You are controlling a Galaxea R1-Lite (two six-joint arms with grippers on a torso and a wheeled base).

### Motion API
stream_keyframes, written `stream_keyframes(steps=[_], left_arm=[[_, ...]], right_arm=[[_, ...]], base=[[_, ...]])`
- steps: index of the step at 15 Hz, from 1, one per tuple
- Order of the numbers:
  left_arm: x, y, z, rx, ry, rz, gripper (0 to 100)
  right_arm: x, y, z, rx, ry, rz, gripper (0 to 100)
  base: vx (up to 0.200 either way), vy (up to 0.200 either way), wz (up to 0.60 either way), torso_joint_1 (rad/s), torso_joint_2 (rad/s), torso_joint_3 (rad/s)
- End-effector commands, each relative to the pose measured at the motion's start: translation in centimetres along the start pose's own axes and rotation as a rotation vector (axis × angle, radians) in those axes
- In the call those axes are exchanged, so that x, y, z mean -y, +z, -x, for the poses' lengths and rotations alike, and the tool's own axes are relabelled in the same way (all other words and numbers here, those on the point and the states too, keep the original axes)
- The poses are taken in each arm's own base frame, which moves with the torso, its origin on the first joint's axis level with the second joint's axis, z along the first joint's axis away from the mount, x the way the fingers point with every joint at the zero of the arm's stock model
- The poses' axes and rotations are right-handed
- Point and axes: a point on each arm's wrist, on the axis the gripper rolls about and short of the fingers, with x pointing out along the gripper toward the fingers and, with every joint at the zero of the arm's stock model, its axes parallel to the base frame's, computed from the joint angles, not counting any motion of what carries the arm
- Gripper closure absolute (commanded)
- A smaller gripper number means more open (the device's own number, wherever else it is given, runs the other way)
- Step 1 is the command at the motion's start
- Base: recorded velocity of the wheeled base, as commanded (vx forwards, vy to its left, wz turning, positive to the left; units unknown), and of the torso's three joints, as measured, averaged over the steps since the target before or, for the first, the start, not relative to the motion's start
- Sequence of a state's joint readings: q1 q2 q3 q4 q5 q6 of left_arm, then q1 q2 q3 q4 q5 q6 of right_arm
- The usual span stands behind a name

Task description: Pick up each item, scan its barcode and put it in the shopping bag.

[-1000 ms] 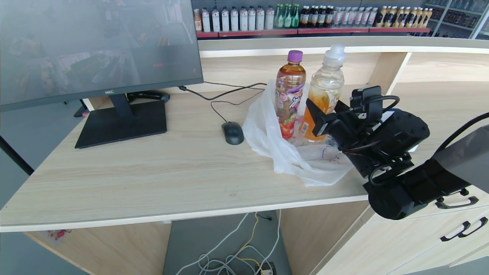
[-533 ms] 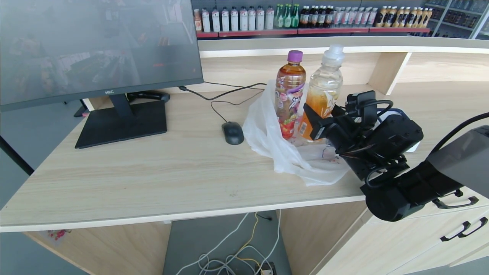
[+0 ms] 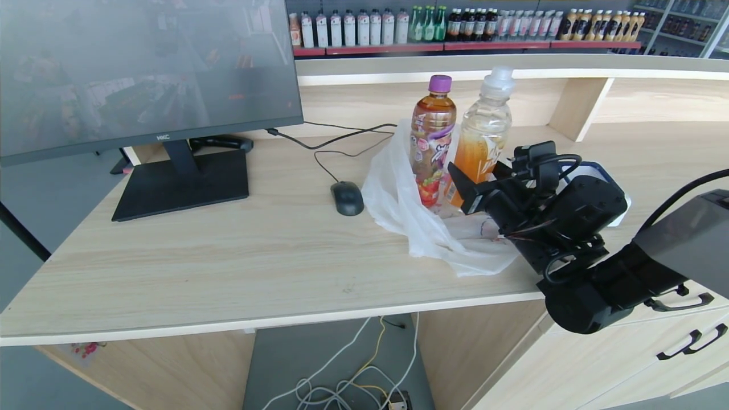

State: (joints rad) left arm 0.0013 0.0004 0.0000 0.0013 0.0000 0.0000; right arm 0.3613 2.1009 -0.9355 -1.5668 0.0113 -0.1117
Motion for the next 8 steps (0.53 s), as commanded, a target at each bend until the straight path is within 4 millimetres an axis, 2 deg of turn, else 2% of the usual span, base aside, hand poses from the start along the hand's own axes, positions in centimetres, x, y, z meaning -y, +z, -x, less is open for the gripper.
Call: stream_keyframes(steps=[1, 4, 7, 8], left_arm=[[0.0, 0.0, 0.0, 0.0, 0.0, 0.0, 0], [0.0, 0.0, 0.0, 0.002, 0.002, 0.0, 0], [0.0, 0.0, 0.0, 0.0, 0.002, 0.0, 0], [0.0, 0.0, 0.0, 0.0, 0.002, 0.0, 0]], right_arm=[[-0.1, 0.1, 0.0, 0.007, 0.002, 0.0, 0], [0.0, 1.2, 0.1, 0.028, -0.002, 0.0, 0], [0.4, 2.5, 1.2, 0.029, -0.006, 0.003, 0], [0.4, 4.1, 1.9, 0.054, -0.005, 0.003, 0]], base=[[0.0, 0.0, 0.0, 0.0, 0.0, 0.0], [0.0, 0.0, 0.0, 0.0, 0.0, 0.0], [0.0, 0.0, 0.0, 0.0, 0.0, 0.0], [0.0, 0.0, 0.0, 0.0, 0.0, 0.0]])
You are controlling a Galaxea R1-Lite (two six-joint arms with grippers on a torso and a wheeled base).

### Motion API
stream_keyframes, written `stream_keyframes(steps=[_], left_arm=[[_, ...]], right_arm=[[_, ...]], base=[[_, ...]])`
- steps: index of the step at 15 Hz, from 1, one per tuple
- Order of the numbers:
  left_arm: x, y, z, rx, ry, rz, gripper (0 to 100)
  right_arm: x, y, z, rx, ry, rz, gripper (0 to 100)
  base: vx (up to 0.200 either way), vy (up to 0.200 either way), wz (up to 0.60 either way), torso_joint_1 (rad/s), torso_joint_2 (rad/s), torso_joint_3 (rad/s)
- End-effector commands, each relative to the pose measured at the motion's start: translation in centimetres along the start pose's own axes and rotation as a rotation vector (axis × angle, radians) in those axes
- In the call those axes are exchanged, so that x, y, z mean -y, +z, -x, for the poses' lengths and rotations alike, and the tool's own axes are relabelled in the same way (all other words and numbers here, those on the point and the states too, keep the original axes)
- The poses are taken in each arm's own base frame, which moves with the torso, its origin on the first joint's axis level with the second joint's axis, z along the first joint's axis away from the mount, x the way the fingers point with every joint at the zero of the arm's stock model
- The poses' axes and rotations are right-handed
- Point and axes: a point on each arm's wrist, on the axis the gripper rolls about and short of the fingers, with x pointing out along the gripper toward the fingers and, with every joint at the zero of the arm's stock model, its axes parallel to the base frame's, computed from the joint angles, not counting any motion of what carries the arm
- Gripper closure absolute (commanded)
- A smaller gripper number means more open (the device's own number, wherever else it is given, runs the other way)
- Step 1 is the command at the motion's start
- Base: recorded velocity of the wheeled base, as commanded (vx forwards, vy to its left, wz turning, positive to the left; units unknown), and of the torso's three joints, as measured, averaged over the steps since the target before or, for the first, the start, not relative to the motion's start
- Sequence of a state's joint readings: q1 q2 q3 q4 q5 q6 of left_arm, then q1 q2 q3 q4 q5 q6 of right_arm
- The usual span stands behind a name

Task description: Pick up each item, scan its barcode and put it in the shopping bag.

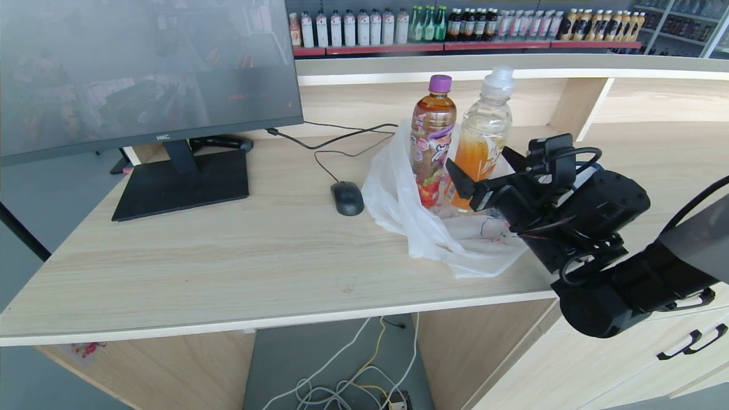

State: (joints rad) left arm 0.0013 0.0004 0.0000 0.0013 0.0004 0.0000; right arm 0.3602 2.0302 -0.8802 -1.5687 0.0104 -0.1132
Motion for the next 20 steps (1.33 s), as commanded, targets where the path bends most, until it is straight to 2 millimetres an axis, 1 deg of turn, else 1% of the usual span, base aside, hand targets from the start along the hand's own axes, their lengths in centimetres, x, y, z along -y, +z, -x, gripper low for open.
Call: stream_keyframes(steps=[1, 2, 3, 4, 5, 6, 7, 8, 9, 10, 11, 12, 13, 14, 16, 17, 18, 20], left_arm=[[0.0, 0.0, 0.0, 0.0, 0.0, 0.0, 0], [0.0, 0.0, 0.0, 0.002, 0.001, 0.0, 0], [0.0, 0.0, 0.0, 0.0, 0.0, 0.0, 0], [0.0, 0.0, 0.0, 0.0, 0.0, 0.0, 0], [0.0, 0.0, 0.0, 0.0, 0.0, 0.0, 0], [0.0, 0.0, 0.0, 0.0, 0.0, 0.0, 0], [0.0, 0.0, 0.0, 0.0, 0.0, 0.0, 0], [0.0, 0.0, 0.0, 0.0, 0.001, 0.0, 0], [0.0, 0.0, 0.0, 0.0, 0.0, 0.0, 0], [0.0, 0.0, 0.0, 0.0, 0.0, 0.0, 0], [0.0, 0.0, 0.0, 0.002, 0.0, 0.0, 0], [0.0, 0.0, 0.0, 0.0, 0.0, 0.0, 0], [0.0, 0.0, 0.0, 0.0, 0.001, 0.0, 0], [0.0, 0.0, 0.0, 0.0, 0.0, 0.0, 0], [0.0, 0.0, 0.0, 0.0, 0.0, 0.0, 0], [0.0, 0.0, 0.0, 0.002, 0.001, 0.0, 0], [0.0, 0.0, 0.0, 0.0, 0.0, 0.0, 0], [0.0, 0.0, 0.0, 0.002, 0.0, 0.0, 0]], right_arm=[[0.3, 3.9, 1.6, 0.063, -0.002, 0.0, 0], [0.3, 4.6, 2.0, 0.072, -0.004, 0.0, 0], [0.7, 7.5, 4.6, 0.103, -0.008, 0.001, 0], [0.9, 9.8, 7.4, 0.121, -0.009, 0.001, 0], [1.1, 11.5, 10.4, 0.14, -0.007, 0.0, 0], [1.2, 13.1, 15.7, 0.146, 0.024, -0.001, 0], [1.1, 13.3, 18.1, 0.146, 0.05, -0.001, 0], [1.0, 13.1, 22.9, 0.134, 0.073, -0.005, 0], [1.0, 13.3, 25.2, 0.159, 0.072, -0.004, 0], [1.1, 13.9, 26.1, 0.174, 0.068, -0.003, 0], [1.1, 14.0, 27.5, 0.157, 0.068, -0.004, 0], [1.0, 13.6, 28.8, 0.091, 0.075, -0.012, 0], [0.9, 13.0, 31.0, 0.019, 0.089, -0.02, 0], [0.8, 11.9, 32.9, -0.074, 0.104, -0.025, 0], [0.3, 8.4, 38.2, -0.251, 0.128, -0.022, 0], [0.1, 6.6, 39.8, -0.356, 0.151, 0.007, 0], [0.1, 6.4, 39.9, -0.379, 0.156, 0.019, 0], [0.1, 6.4, 39.8, -0.372, 0.156, 0.025, 0]], base=[[0.0, 0.0, 0.0, 0.0, 0.0, 0.0], [0.0, 0.0, 0.0, 0.0, 0.0, 0.0], [0.0, 0.0, 0.0, 0.0, 0.0, 0.0], [0.0, 0.0, 0.0, 0.0, 0.0, 0.0], [0.0, 0.0, 0.0, 0.0, 0.0, 0.0], [0.0, 0.0, 0.0, 0.0, 0.0, 0.0], [0.0, 0.0, 0.0, 0.0, 0.0, 0.0], [0.0, 0.0, 0.0, 0.0, 0.0, 0.0], [0.0, 0.0, 0.0, 0.0, 0.0, 0.0], [0.0, 0.0, 0.0, 0.0, 0.0, 0.0], [0.0, 0.0, 0.0, 0.0, 0.0, 0.0], [0.0, 0.0, 0.0, 0.0, 0.0, 0.0], [0.0, 0.0, 0.0, 0.0, 0.0, 0.0], [0.0, 0.0, 0.0, 0.0, 0.0, 0.0], [0.0, 0.0, 0.0, 0.0, 0.0, 0.0], [0.0, 0.0, 0.0, 0.0, 0.0, 0.0], [0.0, 0.0, 0.0, 0.0, 0.0, 0.0], [0.0, 0.0, 0.0, 0.0, 0.0, 0.0]])
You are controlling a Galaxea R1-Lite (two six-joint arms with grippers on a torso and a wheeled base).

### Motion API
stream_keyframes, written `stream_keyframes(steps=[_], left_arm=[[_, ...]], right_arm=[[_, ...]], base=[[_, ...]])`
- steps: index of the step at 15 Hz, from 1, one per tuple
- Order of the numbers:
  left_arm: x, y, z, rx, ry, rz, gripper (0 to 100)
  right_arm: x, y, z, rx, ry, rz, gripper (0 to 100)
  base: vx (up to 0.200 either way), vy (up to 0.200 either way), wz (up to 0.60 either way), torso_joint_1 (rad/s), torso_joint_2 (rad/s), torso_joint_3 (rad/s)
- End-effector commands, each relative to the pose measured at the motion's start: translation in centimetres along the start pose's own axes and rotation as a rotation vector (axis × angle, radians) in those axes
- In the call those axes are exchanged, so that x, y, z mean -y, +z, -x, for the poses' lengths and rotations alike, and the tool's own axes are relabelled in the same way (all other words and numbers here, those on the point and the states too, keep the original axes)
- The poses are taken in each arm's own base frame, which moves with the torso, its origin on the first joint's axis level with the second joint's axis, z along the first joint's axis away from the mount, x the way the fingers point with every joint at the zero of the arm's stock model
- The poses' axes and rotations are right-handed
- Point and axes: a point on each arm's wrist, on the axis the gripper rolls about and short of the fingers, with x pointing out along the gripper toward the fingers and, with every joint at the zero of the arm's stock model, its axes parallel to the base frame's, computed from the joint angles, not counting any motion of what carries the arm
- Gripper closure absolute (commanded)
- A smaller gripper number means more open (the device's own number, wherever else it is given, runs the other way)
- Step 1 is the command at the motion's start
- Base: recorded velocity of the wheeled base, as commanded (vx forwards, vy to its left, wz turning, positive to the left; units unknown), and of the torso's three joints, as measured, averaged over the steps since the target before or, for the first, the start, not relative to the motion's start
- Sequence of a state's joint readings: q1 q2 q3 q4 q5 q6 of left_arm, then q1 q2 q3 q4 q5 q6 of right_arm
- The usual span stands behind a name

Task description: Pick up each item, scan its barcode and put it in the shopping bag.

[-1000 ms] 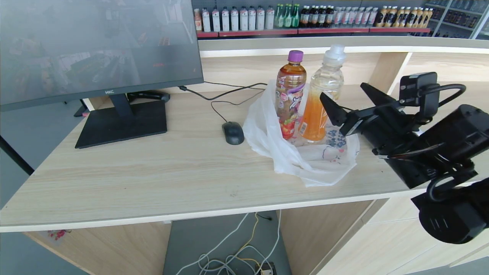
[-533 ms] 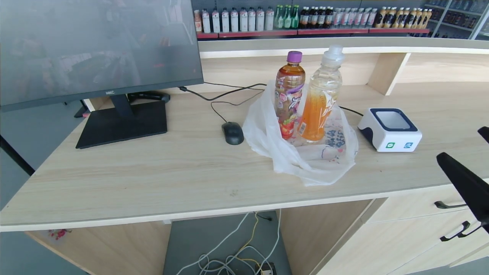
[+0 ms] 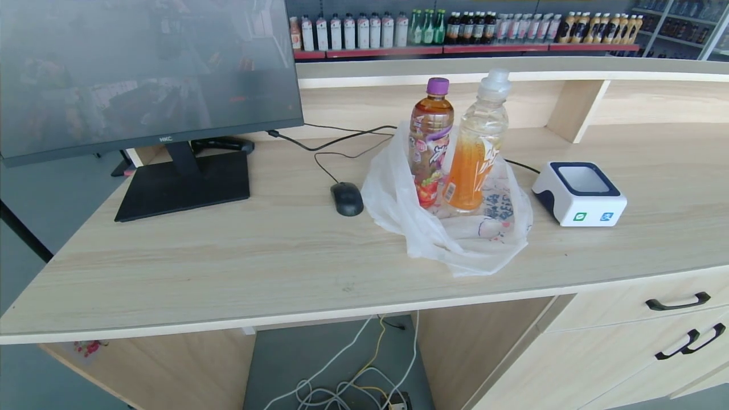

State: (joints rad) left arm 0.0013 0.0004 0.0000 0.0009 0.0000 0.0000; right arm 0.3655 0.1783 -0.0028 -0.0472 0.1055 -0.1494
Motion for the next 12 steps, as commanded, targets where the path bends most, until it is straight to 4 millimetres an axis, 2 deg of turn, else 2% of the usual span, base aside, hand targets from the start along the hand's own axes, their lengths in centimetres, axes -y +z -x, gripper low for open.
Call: stream_keyframes(steps=[1, 3, 6, 12], left_arm=[[0.0, 0.0, 0.0, 0.001, 0.002, 0.0, 0], [0.0, 0.0, 0.0, 0.0, 0.0, 0.0, 0], [0.0, 0.0, 0.0, 0.0, 0.0, 0.0, 0], [0.0, 0.0, 0.0, 0.0, 0.002, 0.0, 0]], right_arm=[[-0.3, -0.9, 1.3, 0.136, -0.016, 0.022, 0], [-0.2, -0.8, 1.0, 0.079, -0.033, -0.045, 0], [-0.1, -0.5, -0.1, -0.075, -0.255, -0.113, 0], [-0.6, -0.7, 0.7, 0.022, -0.39, -0.097, 0]], base=[[0.0, 0.0, 0.0, 0.0, 0.0, 0.0], [0.0, 0.0, 0.0, 0.0, 0.0, 0.0], [0.0, 0.0, 0.0, 0.0, 0.0, 0.0], [0.0, 0.0, 0.0, 0.0, 0.0, 0.0]])
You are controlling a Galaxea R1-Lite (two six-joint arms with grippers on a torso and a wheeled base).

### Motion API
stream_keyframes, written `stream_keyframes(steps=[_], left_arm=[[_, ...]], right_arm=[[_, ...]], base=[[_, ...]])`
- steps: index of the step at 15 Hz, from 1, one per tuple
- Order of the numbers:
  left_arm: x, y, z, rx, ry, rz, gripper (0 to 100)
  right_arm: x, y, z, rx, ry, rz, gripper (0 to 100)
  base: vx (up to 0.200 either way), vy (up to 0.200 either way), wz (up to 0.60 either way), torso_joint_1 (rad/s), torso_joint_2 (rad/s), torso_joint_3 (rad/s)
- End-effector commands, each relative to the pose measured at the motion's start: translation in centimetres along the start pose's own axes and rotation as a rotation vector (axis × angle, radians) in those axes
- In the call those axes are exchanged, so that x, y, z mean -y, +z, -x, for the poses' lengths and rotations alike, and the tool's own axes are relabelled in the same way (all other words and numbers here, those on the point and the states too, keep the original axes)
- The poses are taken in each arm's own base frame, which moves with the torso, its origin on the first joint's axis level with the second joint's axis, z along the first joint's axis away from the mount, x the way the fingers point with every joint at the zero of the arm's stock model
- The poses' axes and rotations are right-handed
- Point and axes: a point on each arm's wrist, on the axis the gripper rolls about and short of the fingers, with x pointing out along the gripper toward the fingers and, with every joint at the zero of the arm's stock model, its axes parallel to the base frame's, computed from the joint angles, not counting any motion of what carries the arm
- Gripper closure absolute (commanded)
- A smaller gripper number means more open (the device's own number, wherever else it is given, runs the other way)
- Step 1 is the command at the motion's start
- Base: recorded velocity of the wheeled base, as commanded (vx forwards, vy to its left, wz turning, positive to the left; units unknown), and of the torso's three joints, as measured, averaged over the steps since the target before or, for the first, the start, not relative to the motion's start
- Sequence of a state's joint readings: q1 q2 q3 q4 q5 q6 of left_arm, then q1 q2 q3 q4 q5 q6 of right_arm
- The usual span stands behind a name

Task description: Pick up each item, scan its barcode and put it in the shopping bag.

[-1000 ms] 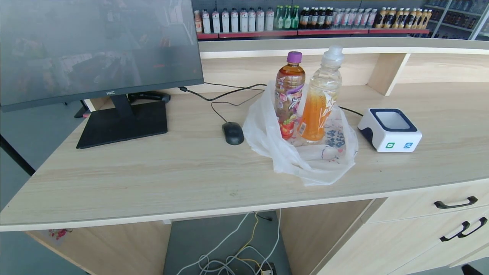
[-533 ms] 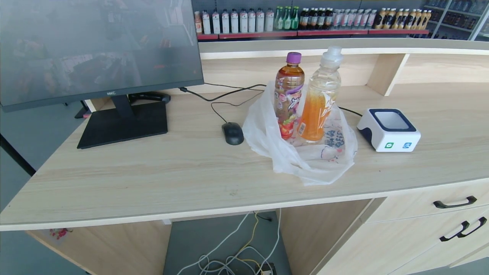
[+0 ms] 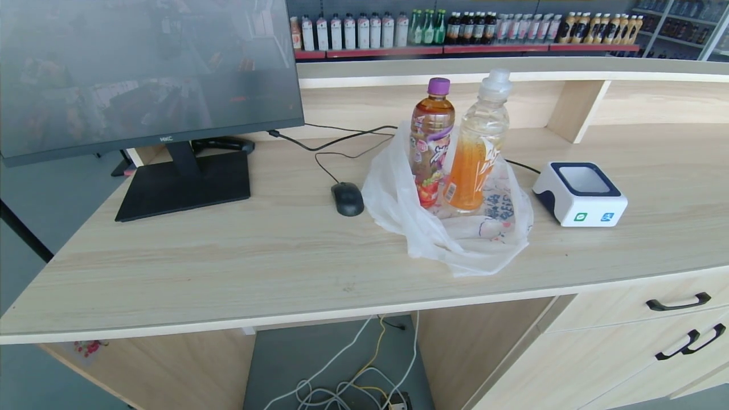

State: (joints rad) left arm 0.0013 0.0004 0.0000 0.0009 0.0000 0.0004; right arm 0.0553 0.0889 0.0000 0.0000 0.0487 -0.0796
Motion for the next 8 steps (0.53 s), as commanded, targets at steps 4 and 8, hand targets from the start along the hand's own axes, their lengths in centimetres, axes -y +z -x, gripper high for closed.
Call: stream_keyframes(steps=[4, 8], left_arm=[[0.0, 0.01, 0.0, 0.001, -0.001, -0.001, 0], [0.0, -0.01, 0.0, 0.0, -0.001, -0.009, 0]], right_arm=[[-0.17, -0.23, 0.63, 0.081, -0.059, 0.005, 0], [-0.17, -0.23, 0.63, 0.082, -0.059, -0.03, 0]], base=[[0.0, 0.0, 0.0, 0.0, 0.0, 0.0], [0.0, 0.0, 0.0, 0.0, 0.0, 0.0]])
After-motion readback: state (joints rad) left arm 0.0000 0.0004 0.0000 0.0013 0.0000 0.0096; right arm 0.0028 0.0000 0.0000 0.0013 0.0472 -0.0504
